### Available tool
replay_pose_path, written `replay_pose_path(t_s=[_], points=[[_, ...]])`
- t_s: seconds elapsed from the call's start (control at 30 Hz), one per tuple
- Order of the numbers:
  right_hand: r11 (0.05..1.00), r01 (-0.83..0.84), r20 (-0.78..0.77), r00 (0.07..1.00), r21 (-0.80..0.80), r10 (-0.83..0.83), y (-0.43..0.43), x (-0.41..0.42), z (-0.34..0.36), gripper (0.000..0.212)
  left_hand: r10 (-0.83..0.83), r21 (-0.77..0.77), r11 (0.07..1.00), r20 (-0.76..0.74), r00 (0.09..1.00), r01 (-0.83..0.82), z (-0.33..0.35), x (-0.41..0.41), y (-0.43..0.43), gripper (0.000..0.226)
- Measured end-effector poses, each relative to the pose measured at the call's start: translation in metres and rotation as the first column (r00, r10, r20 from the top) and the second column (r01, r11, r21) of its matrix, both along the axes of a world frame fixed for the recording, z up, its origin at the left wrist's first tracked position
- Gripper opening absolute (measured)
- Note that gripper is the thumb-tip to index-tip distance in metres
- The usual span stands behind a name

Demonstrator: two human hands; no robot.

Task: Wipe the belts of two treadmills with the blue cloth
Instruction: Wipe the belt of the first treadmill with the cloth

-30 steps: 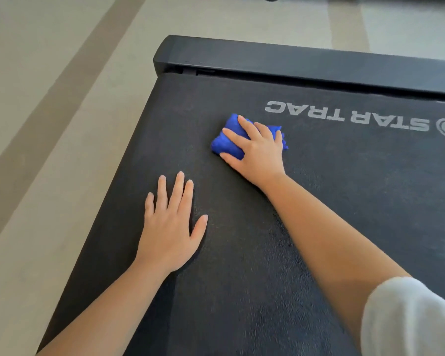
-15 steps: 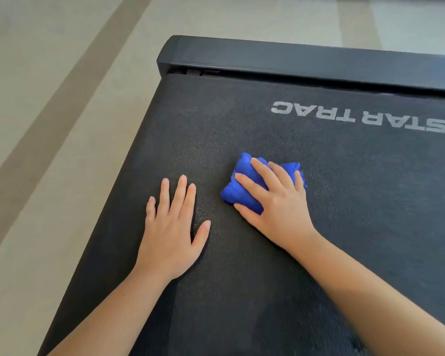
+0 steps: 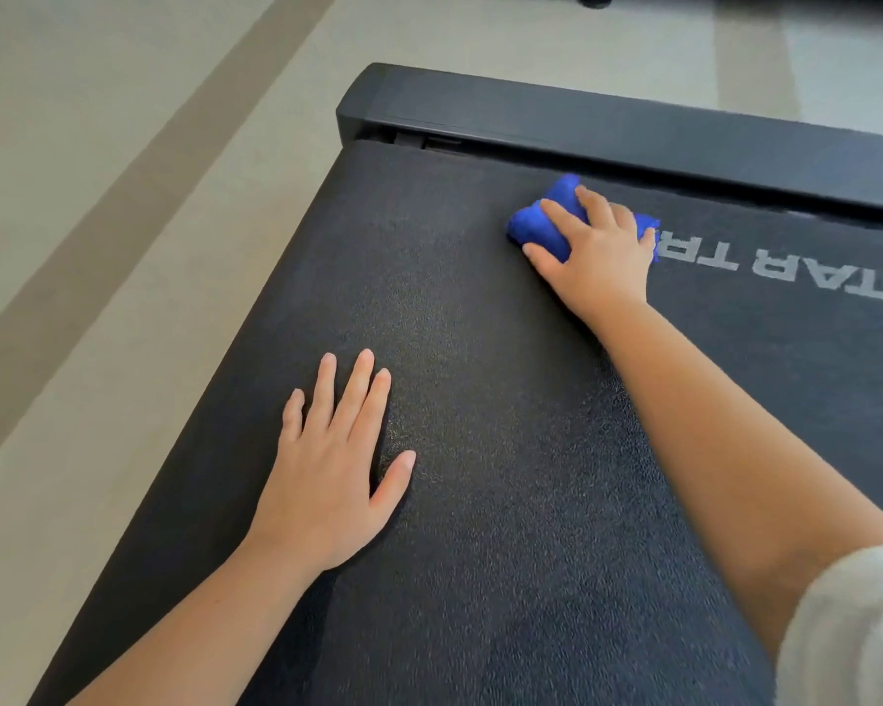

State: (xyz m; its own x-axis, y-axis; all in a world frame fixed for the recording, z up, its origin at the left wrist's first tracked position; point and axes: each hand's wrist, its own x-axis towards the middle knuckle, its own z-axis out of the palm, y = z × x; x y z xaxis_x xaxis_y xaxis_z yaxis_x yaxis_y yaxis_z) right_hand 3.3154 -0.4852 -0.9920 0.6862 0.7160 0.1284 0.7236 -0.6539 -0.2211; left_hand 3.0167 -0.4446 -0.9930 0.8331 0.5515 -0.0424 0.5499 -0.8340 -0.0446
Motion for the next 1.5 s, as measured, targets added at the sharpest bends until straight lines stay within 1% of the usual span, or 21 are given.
replay_pose_path(t_s=[0.13,0.23,0.3,0.37,0.4,0.47,0.53,0.6,0.7,0.77,0.83,0.9,0.97,1.07,1.13,1.2,1.27,1.37,1.4,1.5], points=[[0.986,-0.138,0.121,0.985,0.094,0.126,-0.073,-0.074,-0.003,0.052,0.015,-0.017,1.000,-0.011,1.000,-0.016,0.000,0.000,0.000,0.071],[0.969,-0.225,0.163,0.965,0.105,0.207,-0.130,-0.130,-0.006,0.050,0.017,-0.035,0.999,-0.024,1.000,-0.018,0.000,-0.001,-0.002,0.072],[0.948,-0.300,0.179,0.944,0.106,0.279,-0.149,-0.141,-0.005,0.048,0.021,-0.042,0.999,-0.027,0.999,-0.022,0.002,-0.001,-0.002,0.072],[0.922,-0.372,0.173,0.920,0.111,0.351,-0.148,-0.130,-0.003,0.047,0.029,-0.046,0.998,-0.033,0.999,-0.031,0.001,-0.001,-0.002,0.073],[0.920,-0.375,0.163,0.920,0.115,0.355,-0.141,-0.119,-0.003,0.047,0.031,-0.047,0.998,-0.033,0.999,-0.032,0.001,-0.001,-0.002,0.074],[0.950,-0.298,0.154,0.947,0.091,0.282,-0.120,-0.088,-0.006,0.052,0.025,-0.045,0.999,-0.029,0.999,-0.026,0.000,0.000,-0.001,0.074],[0.985,-0.158,0.127,0.981,0.068,0.149,-0.095,-0.047,-0.004,0.057,0.019,-0.043,0.999,-0.021,1.000,-0.020,-0.001,0.000,0.000,0.075],[0.998,-0.037,0.069,0.997,0.056,0.033,-0.072,-0.001,0.002,0.057,0.012,-0.042,0.999,-0.008,1.000,-0.012,-0.001,-0.001,0.000,0.075],[1.000,0.019,0.014,1.000,-0.023,-0.019,-0.060,0.037,0.007,0.054,0.009,-0.044,0.999,-0.010,1.000,-0.009,0.000,0.000,0.000,0.075],[1.000,0.029,0.016,0.999,-0.012,-0.029,-0.064,0.028,0.006,0.054,0.015,-0.059,0.998,-0.019,1.000,-0.016,0.001,0.001,0.001,0.076],[1.000,0.023,0.025,0.999,0.015,-0.023,-0.077,0.000,0.003,0.057,0.023,-0.073,0.997,-0.025,0.999,-0.025,0.003,0.001,0.000,0.077],[0.999,-0.025,0.048,0.999,0.048,0.023,-0.100,-0.041,0.002,0.059,0.032,-0.082,0.996,-0.033,0.999,-0.035,0.005,0.000,-0.002,0.074],[0.994,-0.066,0.080,0.995,0.092,0.059,-0.131,-0.092,0.001,0.056,0.033,-0.075,0.997,-0.047,0.998,-0.036,0.006,0.000,-0.003,0.071],[0.987,-0.067,0.091,0.994,0.148,0.054,-0.182,-0.181,-0.003,0.050,0.026,-0.086,0.996,-0.051,0.998,-0.031,0.007,0.000,-0.003,0.071],[0.986,-0.074,0.097,0.994,0.149,0.060,-0.208,-0.229,-0.004,0.048,0.022,-0.095,0.995,-0.042,0.999,-0.026,0.007,0.000,-0.004,0.070],[0.987,-0.094,0.111,0.991,0.131,0.080,-0.222,-0.252,-0.004,0.047,0.016,-0.099,0.995,-0.027,1.000,-0.019,0.007,-0.001,-0.004,0.070],[0.981,-0.137,0.121,0.985,0.137,0.121,-0.224,-0.249,-0.003,0.046,0.018,-0.098,0.995,-0.013,1.000,-0.020,0.007,-0.001,-0.004,0.069],[0.975,-0.179,0.138,0.977,0.129,0.162,-0.213,-0.209,-0.003,0.046,0.016,-0.078,0.997,-0.020,1.000,-0.018,0.007,0.000,-0.004,0.069],[0.982,-0.152,0.141,0.981,0.115,0.136,-0.207,-0.189,-0.003,0.047,0.016,-0.074,0.997,-0.017,1.000,-0.017,0.007,-0.001,-0.004,0.069],[0.997,0.025,0.101,0.994,0.067,-0.032,-0.192,-0.141,0.001,0.053,0.015,-0.080,0.997,-0.009,1.000,-0.016,0.007,-0.001,-0.005,0.069]])
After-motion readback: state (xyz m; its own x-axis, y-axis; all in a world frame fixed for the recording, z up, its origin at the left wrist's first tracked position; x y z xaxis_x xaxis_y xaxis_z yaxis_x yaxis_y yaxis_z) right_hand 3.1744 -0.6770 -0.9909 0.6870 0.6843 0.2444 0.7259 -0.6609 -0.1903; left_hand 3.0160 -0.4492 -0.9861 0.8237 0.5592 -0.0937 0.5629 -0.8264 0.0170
